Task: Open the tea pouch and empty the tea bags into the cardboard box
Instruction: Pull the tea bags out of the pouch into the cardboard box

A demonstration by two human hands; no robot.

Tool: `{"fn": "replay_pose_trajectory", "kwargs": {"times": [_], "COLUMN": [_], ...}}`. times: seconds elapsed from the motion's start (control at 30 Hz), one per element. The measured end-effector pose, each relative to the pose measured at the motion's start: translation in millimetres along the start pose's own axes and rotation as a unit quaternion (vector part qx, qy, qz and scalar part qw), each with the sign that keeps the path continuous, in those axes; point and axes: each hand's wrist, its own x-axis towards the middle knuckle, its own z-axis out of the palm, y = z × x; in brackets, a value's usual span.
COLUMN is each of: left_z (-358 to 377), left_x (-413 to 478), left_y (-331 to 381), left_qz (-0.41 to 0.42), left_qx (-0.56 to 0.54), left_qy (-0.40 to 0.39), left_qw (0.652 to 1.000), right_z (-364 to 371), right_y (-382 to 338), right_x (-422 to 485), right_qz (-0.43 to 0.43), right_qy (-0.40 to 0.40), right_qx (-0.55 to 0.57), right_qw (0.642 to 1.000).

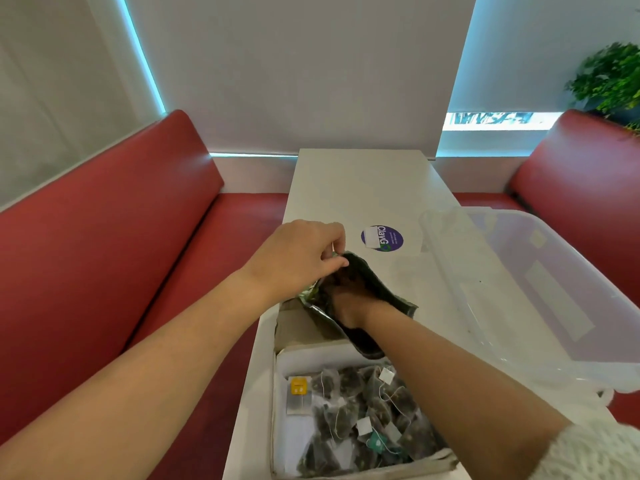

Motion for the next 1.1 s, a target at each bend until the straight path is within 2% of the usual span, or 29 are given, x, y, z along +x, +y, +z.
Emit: {"fn": "replay_pose_trajectory", "kwargs": {"times": [0.1, 0.27, 0.43, 0.53, 0.67, 0.83, 0.9, 0.97, 1.03, 1.07, 1.1], "left_z": [-2.2, 0.3, 4.6, 7.1, 8.7, 4.1, 1.1, -1.0, -2.2, -2.6, -3.1], "left_x": [-1.9, -0.1, 0.4, -1.5, -2.8, -8.2, -10.2, -11.0, -11.2, -11.3, -11.5], "left_y": [-1.4, -2.0, -4.7, -2.2, -2.3, -2.2, -2.0, -1.9, -2.3, -3.0, -4.3], "left_qz": [0.026, 0.050, 0.120, 0.129, 0.106, 0.055, 0.044, 0.041, 0.043, 0.043, 0.043], "left_qx": [0.023, 0.028, 0.048, 0.077, 0.079, 0.067, 0.064, 0.059, 0.053, 0.049, 0.044], "left_qy": [0.018, 0.018, 0.014, -0.001, -0.012, -0.076, -0.100, -0.113, -0.119, -0.122, -0.125], "left_qw": [0.999, 0.998, 0.992, 0.989, 0.991, 0.993, 0.992, 0.991, 0.991, 0.990, 0.990], "right_z": [5.1, -6.0, -8.0, -11.7, -16.6, -7.8, 7.1, 20.9, 31.1, 32.3, 30.9], "right_y": [1.1, -0.7, -7.1, -1.9, 2.5, 7.6, 11.8, 12.0, 12.6, 14.0, 15.6], "right_x": [-1.7, -22.1, -58.0, -92.1, -141.9, -189.5, -194.1, -192.9, -189.7, -189.0, -188.1], "right_qz": [0.004, -0.023, -0.047, -0.092, -0.121, -0.147, -0.149, -0.156, -0.139, -0.131, -0.129], "right_qy": [0.038, 0.055, 0.039, 0.134, 0.269, 0.322, 0.310, 0.225, 0.095, 0.059, 0.060], "right_qx": [0.033, 0.012, -0.087, -0.033, 0.065, 0.147, 0.155, 0.143, 0.101, 0.081, 0.077], "right_qw": [0.999, 0.998, 0.994, 0.986, 0.953, 0.924, 0.926, 0.951, 0.981, 0.986, 0.987]}}
